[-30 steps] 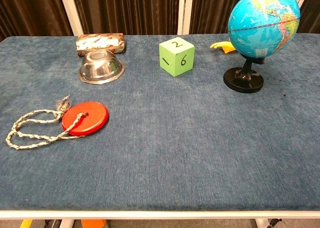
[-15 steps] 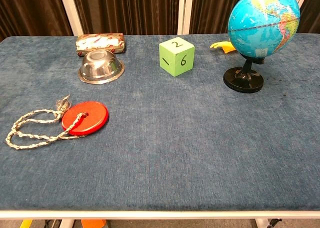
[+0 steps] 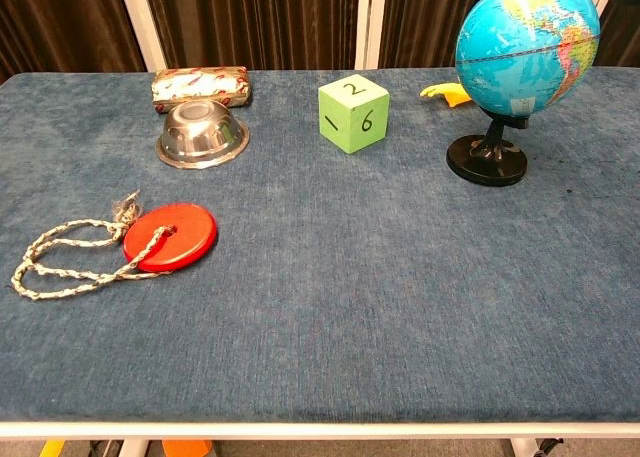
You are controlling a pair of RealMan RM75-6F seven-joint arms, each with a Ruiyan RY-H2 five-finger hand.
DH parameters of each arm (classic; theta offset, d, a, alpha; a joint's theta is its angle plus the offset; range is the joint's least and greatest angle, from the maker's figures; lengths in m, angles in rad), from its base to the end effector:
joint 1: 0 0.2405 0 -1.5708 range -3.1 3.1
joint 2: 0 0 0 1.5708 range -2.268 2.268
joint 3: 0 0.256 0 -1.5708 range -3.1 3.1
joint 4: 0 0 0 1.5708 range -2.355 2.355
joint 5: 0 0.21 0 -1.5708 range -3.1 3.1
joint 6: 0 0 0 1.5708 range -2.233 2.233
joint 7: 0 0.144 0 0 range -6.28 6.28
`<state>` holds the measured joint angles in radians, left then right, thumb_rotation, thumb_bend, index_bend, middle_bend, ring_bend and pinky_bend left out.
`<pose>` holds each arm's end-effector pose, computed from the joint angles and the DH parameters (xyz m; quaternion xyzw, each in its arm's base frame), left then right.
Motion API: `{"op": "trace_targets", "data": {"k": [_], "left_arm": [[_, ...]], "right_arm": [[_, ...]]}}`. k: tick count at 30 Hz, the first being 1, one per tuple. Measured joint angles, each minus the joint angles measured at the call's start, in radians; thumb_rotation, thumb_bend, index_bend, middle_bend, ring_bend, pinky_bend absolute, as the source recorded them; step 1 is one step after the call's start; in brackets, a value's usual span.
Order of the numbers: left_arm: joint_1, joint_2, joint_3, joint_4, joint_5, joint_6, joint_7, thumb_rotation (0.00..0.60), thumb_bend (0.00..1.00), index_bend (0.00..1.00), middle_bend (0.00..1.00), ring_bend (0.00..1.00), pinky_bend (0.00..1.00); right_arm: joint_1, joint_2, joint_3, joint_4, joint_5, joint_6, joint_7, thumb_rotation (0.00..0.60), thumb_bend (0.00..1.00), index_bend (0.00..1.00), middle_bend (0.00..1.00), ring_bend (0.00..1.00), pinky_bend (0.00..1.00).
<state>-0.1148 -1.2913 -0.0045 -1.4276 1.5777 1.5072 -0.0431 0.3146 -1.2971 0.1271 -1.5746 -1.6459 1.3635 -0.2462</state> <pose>-0.3161 0.1821 0.1115 -0.6207 -0.3781 -0.4120 0.5495 -0.2278 -0.2527 0.0949 0.6983 -0.2470 0.4352 0.5119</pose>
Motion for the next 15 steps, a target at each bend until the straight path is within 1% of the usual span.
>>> {"op": "trace_targets", "data": {"k": [8, 15], "left_arm": [[-0.003, -0.001, 0.000, -0.002, 0.003, -0.003, 0.003, 0.600, 0.00, 0.15, 0.09, 0.02, 0.05], [-0.003, -0.002, 0.001, 0.002, 0.000, -0.006, 0.000, 0.600, 0.00, 0.15, 0.09, 0.02, 0.05]], "right_arm": [[0.069, -0.015, 0.017, -0.011, 0.026, -0.083, -0.026, 0.600, 0.20, 0.00, 0.00, 0.00, 0.00], [0.083, -0.020, 0.017, -0.005, 0.058, -0.102, -0.030, 0.600, 0.20, 0.00, 0.00, 0.00, 0.00]]}}
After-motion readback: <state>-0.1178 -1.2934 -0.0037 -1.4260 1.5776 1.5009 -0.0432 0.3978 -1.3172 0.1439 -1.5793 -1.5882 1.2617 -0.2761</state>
